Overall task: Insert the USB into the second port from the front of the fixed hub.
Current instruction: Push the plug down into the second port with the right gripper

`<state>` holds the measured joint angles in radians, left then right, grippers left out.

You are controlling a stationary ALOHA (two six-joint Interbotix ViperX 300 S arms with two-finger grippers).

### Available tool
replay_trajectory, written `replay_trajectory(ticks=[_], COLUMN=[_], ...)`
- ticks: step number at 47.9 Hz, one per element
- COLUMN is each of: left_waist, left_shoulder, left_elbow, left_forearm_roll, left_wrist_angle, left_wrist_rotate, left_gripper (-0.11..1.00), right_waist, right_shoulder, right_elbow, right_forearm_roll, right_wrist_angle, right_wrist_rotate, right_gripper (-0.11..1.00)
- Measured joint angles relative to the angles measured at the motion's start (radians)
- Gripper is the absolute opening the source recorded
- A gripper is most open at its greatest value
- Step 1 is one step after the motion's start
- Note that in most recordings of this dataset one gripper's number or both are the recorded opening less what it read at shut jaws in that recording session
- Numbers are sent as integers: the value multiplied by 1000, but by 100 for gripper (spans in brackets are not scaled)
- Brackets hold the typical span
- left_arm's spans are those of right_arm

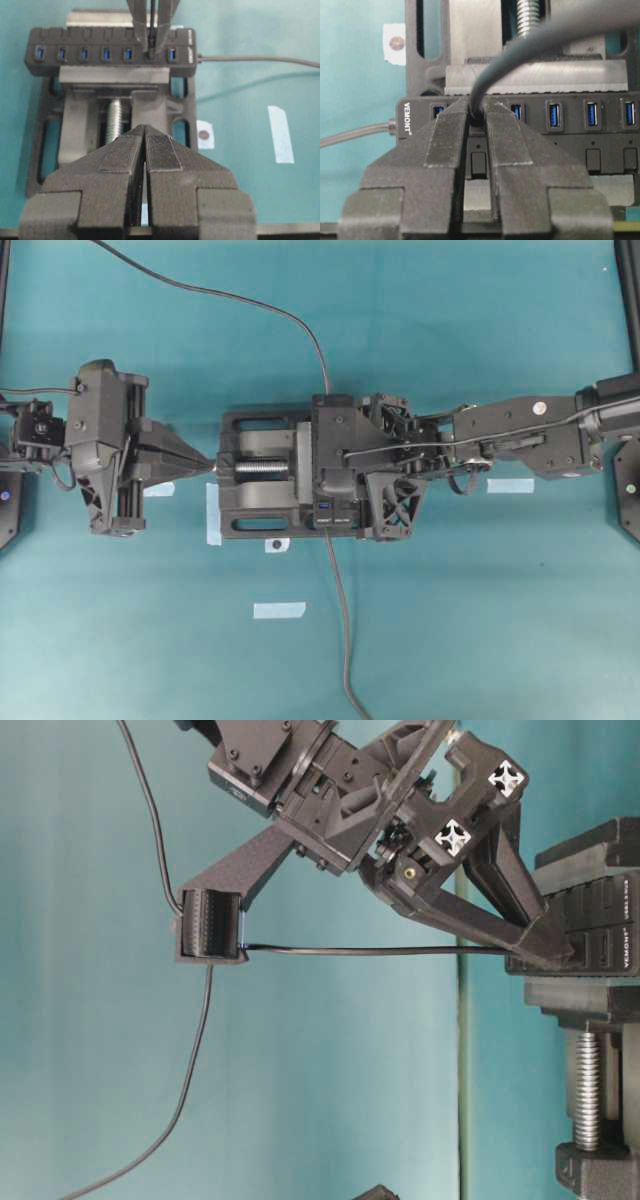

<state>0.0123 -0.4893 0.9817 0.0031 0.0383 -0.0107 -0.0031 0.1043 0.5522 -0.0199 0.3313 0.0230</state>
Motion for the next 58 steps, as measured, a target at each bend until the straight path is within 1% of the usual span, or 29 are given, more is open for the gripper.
replay_trajectory(ticks=[58], left_waist=[0], left_shoulder=[6], left_elbow=[2], left_forearm_roll=[2], left_wrist_angle=[0], left_wrist_rotate=[0], left_gripper=[0], right_waist=[0], right_shoulder=[3], right_elbow=[-5], right_forearm_roll=[2], right_wrist_angle=[18], right_wrist_rotate=[0], right_gripper=[4])
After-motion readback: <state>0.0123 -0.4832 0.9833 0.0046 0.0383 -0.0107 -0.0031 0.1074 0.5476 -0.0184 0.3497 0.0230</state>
